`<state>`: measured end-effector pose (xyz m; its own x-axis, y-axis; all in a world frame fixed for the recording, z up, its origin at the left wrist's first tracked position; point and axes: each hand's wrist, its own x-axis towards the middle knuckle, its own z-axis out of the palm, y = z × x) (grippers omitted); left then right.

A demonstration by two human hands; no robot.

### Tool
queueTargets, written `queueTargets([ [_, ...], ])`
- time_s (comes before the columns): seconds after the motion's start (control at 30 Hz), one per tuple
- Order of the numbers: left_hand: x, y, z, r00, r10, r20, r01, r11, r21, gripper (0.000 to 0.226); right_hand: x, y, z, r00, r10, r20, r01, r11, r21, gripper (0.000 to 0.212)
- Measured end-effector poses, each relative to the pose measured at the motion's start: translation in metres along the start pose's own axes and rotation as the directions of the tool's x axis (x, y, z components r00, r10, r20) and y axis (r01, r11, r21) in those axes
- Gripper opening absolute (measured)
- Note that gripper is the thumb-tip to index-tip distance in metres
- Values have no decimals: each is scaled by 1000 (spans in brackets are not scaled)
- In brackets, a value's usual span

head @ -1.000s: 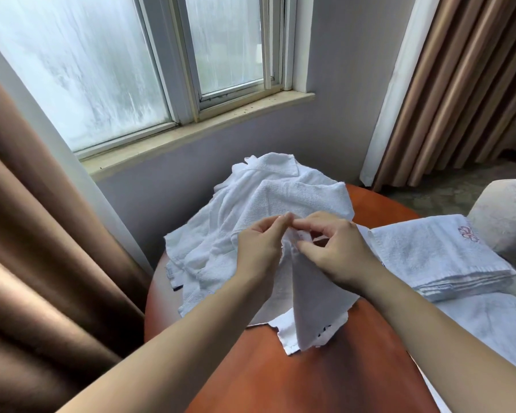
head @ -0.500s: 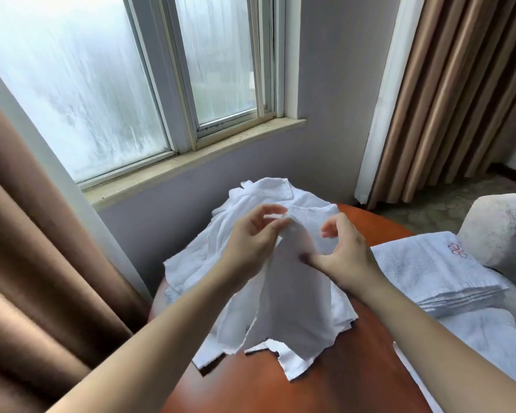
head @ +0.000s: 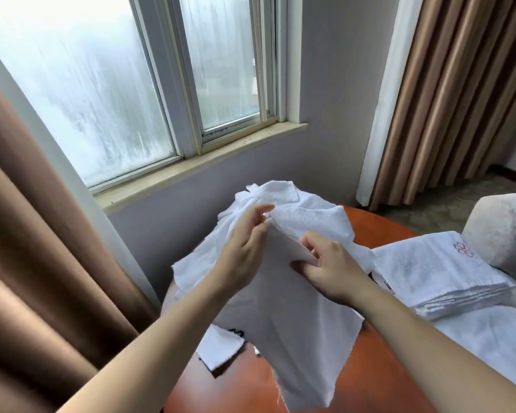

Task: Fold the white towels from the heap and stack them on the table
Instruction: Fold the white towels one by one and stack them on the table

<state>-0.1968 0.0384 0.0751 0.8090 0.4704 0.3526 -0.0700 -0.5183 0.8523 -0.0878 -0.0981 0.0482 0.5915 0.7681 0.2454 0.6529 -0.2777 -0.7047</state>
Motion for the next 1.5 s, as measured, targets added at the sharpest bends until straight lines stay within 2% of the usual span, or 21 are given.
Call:
queueTargets([
  [0.07,-4,-4,0,997,11,73,-17,996,82,57,0,1,7,996,22,-89,-20,1000,21,22],
  [0.1,-5,-8,0,996,37,87,-51,984,169,61,0,2,8,991,31,-127,-26,999,39,23],
  [0.17,-3,-13,0,993,103,61,-115,963,242,41,-2,4,8,986,37,-162,-27,998,59,26],
  [0.23,2,-15,-3,986,162,44,-167,968,186,18,-5,5,8,982,68,-178,-54,995,80,27],
  [0.33,11,-21,-12,975,196,101,-211,964,162,15,-15,13,10,959,7,-282,-5,1000,8,30],
  [0.4,15,-21,-15,971,171,167,-197,968,158,18,-22,20,16,972,-42,-231,38,999,-21,28],
  [0.47,17,-20,-15,963,159,217,-191,972,137,19,-27,25,26,991,0,-135,2,1000,11,28],
  [0.53,19,-18,-13,956,149,253,-181,977,109,17,-29,30,31,991,65,-116,-58,996,66,30],
  [0.6,21,-17,-13,953,130,272,-158,984,83,17,-31,31,31,987,121,-107,-108,987,115,41],
  [0.7,23,-14,-18,943,97,319,-104,995,5,17,-36,28,29,990,138,39,-143,974,176,61],
  [0.77,25,-12,-21,931,90,353,-67,995,-78,19,-37,26,33,977,169,126,-191,963,189,58],
  [0.87,27,-11,-25,924,101,368,-55,990,-134,21,-37,26,41,964,217,155,-240,960,146,37],
  [0.93,28,-12,-27,924,101,369,-53,989,-138,22,-39,22,46,975,185,126,-206,963,176,28],
  [1.03,31,-12,-31,922,104,373,-78,993,-85,22,-43,18,54,991,112,76,-125,974,190,31],
  [1.13,33,-13,-33,922,113,369,-120,993,-5,20,-44,16,55,992,89,85,-99,988,117,22],
  [1.2,35,-12,-35,931,108,348,-122,992,18,18,-46,18,55,971,111,213,-102,993,-53,20],
  [1.27,37,-11,-39,937,109,332,-130,991,40,18,-51,25,56,914,180,364,-92,965,-245,13],
  [1.33,39,-12,-43,941,120,317,-153,985,82,19,-57,35,58,856,267,443,-103,927,-361,10],
  [1.43,39,-17,-50,954,112,278,-148,983,111,18,-58,55,53,841,382,384,-166,856,-489,23],
  [1.5,36,-21,-52,964,94,250,-126,986,112,19,-57,70,47,862,389,325,-204,853,-480,27],
])
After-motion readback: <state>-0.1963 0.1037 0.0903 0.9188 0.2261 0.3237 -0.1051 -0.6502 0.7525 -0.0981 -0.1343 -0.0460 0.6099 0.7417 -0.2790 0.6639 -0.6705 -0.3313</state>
